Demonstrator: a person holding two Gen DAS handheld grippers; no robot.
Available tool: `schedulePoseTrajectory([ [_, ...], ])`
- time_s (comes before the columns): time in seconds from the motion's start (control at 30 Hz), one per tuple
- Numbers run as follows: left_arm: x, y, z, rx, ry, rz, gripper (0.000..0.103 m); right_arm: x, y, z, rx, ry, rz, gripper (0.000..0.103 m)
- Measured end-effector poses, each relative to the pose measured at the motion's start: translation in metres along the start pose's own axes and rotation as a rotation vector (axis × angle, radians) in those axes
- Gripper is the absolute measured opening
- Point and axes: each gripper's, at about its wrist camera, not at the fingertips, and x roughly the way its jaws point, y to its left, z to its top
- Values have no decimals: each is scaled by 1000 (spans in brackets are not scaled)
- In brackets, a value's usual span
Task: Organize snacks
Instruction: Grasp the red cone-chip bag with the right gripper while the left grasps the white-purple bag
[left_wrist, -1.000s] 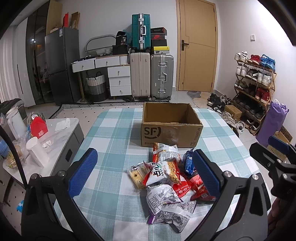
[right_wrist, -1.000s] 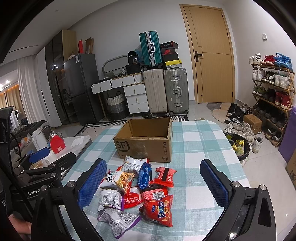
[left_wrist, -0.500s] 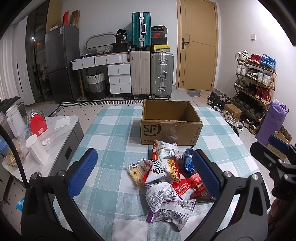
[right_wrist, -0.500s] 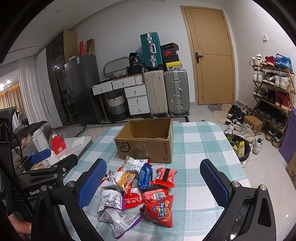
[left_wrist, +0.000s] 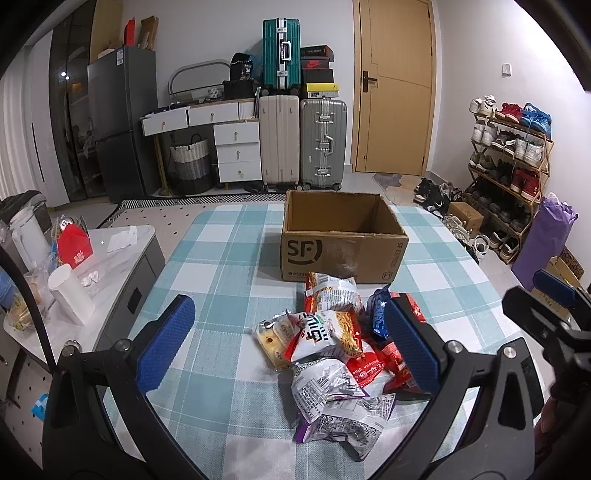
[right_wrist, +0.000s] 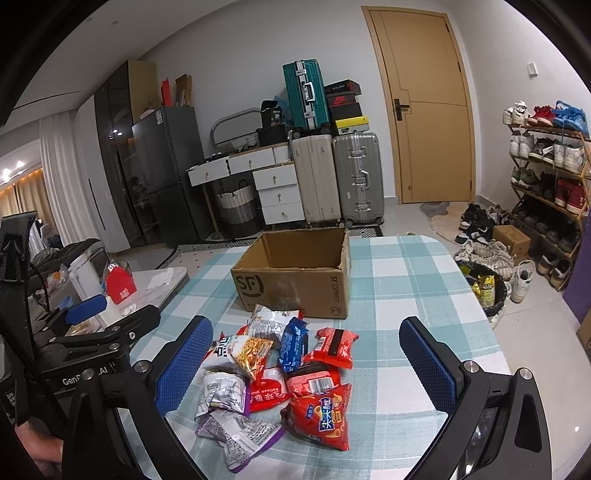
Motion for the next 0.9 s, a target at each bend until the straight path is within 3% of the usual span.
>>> schedulePoseTrajectory([
  [0.17, 19, 2, -11, -4, 27, -10, 102, 14, -8, -12, 16, 25, 99, 103],
  [0.5, 65, 24, -34, -35, 103, -23, 102, 60, -34, -46, 42, 152, 70, 103],
  [0.77, 88, 51, -57, -81, 148, -25, 102, 97, -43, -78, 32, 265, 106, 102],
  [0.83, 92, 57, -63, -96, 163, -29, 102, 104, -42, -85, 37, 290, 121, 98],
  [0.9, 92, 62, -67, -105, 176, -34, 102, 117, -43, -91, 37, 329, 126, 87],
])
